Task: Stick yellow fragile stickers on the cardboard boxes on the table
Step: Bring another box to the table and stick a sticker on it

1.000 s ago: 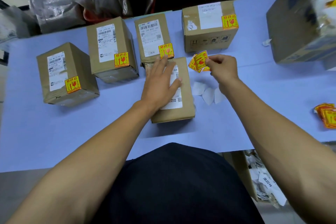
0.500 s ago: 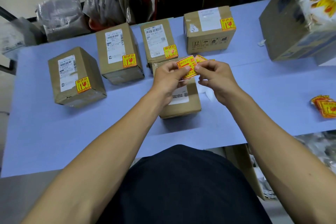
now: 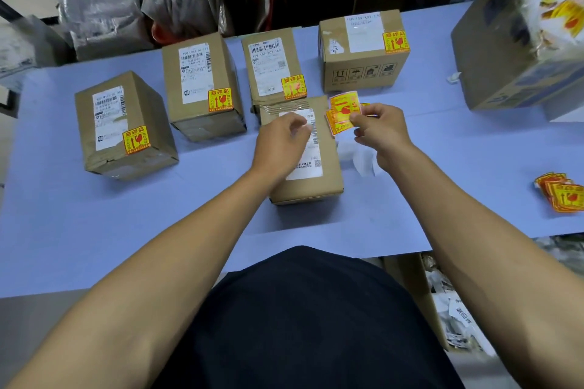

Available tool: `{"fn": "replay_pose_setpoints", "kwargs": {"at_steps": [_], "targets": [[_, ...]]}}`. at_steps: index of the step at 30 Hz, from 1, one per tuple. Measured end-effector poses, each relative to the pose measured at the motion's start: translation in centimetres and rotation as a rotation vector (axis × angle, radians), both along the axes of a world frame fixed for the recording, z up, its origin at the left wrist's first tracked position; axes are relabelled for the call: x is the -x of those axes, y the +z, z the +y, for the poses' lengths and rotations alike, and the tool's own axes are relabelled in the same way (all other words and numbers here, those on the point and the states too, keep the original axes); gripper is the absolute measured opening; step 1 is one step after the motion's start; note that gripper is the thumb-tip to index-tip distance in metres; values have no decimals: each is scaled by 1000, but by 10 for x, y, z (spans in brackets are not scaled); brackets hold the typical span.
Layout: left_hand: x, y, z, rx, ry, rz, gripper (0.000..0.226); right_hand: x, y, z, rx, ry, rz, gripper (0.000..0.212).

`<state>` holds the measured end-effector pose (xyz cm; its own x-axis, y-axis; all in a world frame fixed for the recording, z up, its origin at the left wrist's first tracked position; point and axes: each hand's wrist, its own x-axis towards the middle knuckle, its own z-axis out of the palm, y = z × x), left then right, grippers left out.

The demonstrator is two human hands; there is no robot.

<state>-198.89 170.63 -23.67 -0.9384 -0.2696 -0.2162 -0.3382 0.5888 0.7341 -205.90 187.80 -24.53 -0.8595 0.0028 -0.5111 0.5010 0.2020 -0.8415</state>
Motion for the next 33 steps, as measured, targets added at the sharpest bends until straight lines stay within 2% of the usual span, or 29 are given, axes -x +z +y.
{"fn": "replay_pose_setpoints", "kwargs": {"at_steps": [3, 5, 10, 18, 22, 24, 27, 29, 31, 33], "targets": [[-5, -10, -13, 325, -341, -2, 31, 15, -26, 8, -103, -46, -49, 6], [-6, -14, -17, 417, -447, 18, 32, 24, -41, 11, -159, -79, -84, 9], [-6, -15, -18, 441, -452, 57, 32, 42, -67, 14, -287, -104, -105, 24], [-11, -20, -13, 420, -408, 28, 33, 55, -80, 10, -409, 18, -41, 8], [-11, -20, -12, 409, -391, 22, 34, 49, -73, 13, -371, -20, -13, 9], [-10, -18, -13, 391, -393, 23, 33, 40, -60, 13, -234, -71, -41, 2], [-8, -12, -6, 306, -322, 35, 34, 17, -31, 13, -2, -77, -75, 9], [-5, -6, 4, 179, -179, 53, 36, -3, -9, 11, 105, -19, -75, 11], [-2, 4, 15, -145, 37, 4, 37, -21, 9, 8, 183, 33, -57, 11], [-1, 13, 23, -627, 217, -97, 30, -37, 23, 4, 241, 89, -50, 10]]}}
